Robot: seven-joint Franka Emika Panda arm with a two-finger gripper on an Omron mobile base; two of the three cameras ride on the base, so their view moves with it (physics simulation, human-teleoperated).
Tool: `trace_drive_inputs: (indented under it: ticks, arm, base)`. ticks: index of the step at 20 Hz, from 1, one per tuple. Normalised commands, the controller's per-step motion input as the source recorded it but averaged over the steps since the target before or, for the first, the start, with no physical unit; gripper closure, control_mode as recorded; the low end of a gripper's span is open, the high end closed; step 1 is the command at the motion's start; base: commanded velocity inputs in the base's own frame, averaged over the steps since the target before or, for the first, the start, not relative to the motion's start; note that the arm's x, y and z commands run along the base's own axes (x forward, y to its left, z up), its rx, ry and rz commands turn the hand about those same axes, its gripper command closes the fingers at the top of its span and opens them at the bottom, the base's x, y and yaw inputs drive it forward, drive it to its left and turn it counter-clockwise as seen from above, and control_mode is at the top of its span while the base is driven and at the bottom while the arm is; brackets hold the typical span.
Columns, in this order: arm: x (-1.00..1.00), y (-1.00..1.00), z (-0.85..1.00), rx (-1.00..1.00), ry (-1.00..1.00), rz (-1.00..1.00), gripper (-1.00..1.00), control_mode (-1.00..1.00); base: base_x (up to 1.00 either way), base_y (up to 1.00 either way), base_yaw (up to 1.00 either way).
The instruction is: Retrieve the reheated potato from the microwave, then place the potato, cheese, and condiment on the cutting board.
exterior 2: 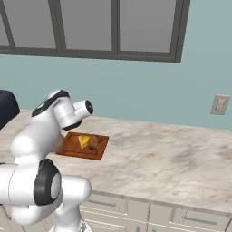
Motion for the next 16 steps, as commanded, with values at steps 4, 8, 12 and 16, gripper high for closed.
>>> trace_drive_inputs:
  ticks: [4,8,12,16]
  arm:
    - [0.34,-0.14,0.0,0.0,-0.02,0.0,1.0,-1.0]
    - [0.23,-0.15,-0.04,0.04,-0.01,0.0,1.0,-1.0]
    - [0.07,-0.22,-0.14,0.01,0.0,0.0,1.0,-1.0]
    - [0.01,-0.12,-0.16,0.01,-0.03,0.0,1.0,-1.0]
  base:
    - [0.0,0.0,0.0]
    - [0.0,0.0,0.0]
    - [0.0,0.0,0.0]
    - [0.0,0.0,0.0]
